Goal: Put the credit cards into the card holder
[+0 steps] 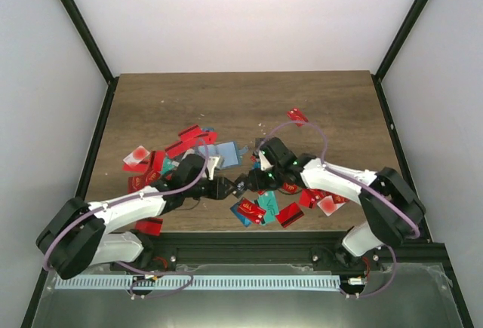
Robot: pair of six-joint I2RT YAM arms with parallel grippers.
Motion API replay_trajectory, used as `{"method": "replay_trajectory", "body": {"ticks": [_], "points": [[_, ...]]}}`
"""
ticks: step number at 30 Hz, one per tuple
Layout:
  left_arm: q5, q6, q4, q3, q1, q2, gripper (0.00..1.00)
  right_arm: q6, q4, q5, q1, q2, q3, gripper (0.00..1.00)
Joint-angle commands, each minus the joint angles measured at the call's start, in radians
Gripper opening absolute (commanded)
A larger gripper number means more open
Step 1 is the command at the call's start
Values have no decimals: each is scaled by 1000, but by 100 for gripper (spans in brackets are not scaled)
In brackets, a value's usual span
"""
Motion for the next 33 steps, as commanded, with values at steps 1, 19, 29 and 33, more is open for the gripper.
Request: {"method": "replay_trajectory", "body": {"ticks": [1, 19, 29, 33], "points": [[43, -61, 86, -52, -83, 8, 37, 25, -79, -8, 16, -104, -107, 45], [-43, 86, 8, 270, -140, 353, 44, 465, 291, 56, -140, -310, -431, 57], [45, 225, -109, 445, -93, 549, 46, 578, 405, 75, -166, -304, -499, 55], [54, 250, -123, 477, -83, 598, 46, 585, 457, 59, -179, -264, -514, 53]]}}
